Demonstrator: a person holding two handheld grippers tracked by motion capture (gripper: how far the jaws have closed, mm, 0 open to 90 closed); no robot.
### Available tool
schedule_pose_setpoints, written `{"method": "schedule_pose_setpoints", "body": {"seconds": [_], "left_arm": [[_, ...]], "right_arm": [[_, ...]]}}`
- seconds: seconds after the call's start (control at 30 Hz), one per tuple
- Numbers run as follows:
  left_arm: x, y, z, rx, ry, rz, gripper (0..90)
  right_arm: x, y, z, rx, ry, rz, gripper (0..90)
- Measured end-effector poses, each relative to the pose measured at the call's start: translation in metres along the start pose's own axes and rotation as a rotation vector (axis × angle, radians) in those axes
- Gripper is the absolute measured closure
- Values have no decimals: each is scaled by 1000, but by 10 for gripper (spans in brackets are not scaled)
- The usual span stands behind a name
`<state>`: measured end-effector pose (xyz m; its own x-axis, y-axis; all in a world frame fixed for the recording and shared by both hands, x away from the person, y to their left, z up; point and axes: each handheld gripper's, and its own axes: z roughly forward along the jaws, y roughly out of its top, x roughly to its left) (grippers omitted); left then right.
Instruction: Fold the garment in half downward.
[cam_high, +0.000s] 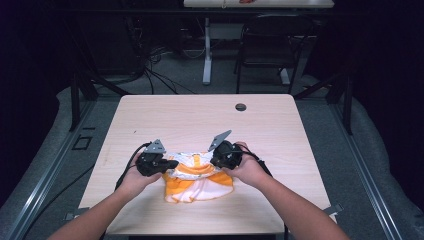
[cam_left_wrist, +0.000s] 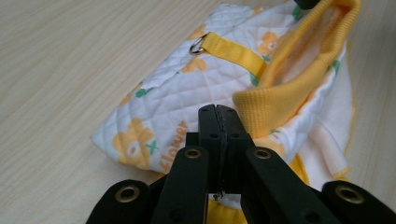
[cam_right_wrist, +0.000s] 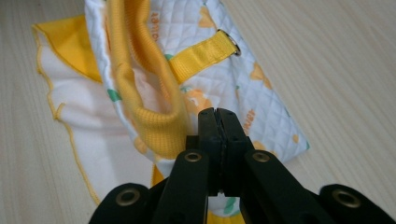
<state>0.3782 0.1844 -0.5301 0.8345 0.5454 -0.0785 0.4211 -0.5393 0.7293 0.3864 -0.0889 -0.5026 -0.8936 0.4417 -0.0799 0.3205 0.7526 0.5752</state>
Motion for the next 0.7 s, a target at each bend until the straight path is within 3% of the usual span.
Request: {"method": "schedule_pose_setpoints", "body": {"seconds": [0.47,0.7], "left_arm": [[-26,-12,-1,47,-67,71,898],[-36,-23,5,79,-85,66,898]], "right_arm": [[20,-5,-2,48,52,-62,899],[33,-20,9,82,83,-53,899]]}}
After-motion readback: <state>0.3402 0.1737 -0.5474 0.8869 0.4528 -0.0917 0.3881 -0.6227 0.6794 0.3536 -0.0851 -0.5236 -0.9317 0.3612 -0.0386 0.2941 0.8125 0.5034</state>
